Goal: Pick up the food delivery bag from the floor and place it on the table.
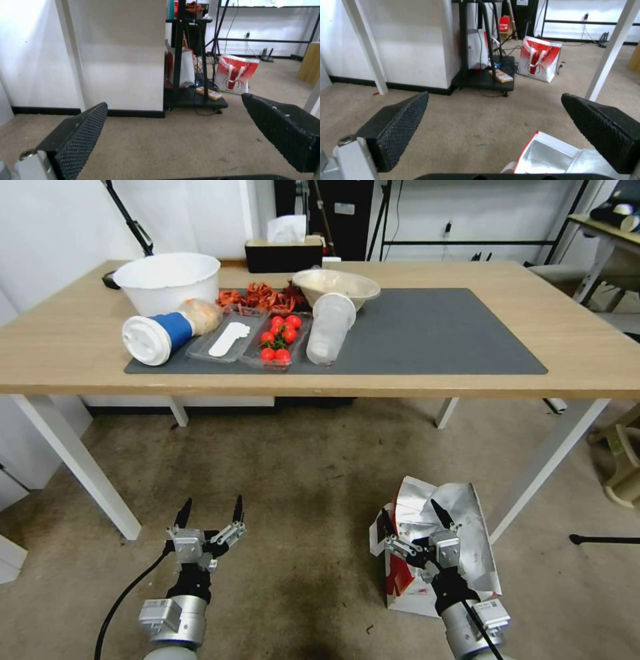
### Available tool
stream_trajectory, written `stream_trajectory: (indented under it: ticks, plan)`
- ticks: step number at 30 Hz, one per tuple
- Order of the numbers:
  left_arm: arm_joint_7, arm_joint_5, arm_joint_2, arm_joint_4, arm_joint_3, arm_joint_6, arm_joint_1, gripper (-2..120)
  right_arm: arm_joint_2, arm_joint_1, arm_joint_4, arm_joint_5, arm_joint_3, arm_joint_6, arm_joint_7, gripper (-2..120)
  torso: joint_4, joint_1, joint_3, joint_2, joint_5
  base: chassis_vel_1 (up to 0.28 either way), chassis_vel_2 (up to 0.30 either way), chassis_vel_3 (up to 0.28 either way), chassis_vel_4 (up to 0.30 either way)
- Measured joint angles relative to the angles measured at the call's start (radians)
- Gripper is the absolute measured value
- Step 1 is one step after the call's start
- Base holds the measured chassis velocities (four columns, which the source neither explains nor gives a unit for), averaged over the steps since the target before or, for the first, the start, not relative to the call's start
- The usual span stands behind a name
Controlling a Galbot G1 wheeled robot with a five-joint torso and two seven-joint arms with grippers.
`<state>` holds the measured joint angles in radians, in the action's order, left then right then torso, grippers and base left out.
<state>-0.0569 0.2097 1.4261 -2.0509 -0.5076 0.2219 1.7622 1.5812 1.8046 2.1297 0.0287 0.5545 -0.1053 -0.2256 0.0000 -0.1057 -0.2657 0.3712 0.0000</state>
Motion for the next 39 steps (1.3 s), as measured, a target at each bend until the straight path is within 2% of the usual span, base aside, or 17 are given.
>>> stream_trajectory:
  ticks: [19,25,39]
  plan:
    - [-0.002,0.008,-0.005,0.016,-0.003,0.006,-0.007,100,-0.002,0.01,-0.005,-0.001,0.016,-0.004,0.005,100,0.0,0.023,0.054,-0.077,0.0,0.0,0.0,0.0,0.0]
    - [-0.002,0.008,-0.006,0.018,-0.005,0.008,-0.006,100,-0.001,0.009,-0.006,-0.001,0.016,-0.005,0.005,100,0.0001,0.026,0.062,-0.087,0.0,0.0,0.0,0.0,0.0]
    - [-0.002,0.008,-0.005,0.025,-0.003,0.012,-0.007,100,-0.001,0.007,-0.009,-0.001,0.019,-0.006,0.006,100,0.0,0.043,0.108,-0.151,0.0,0.0,0.0,0.0,0.0]
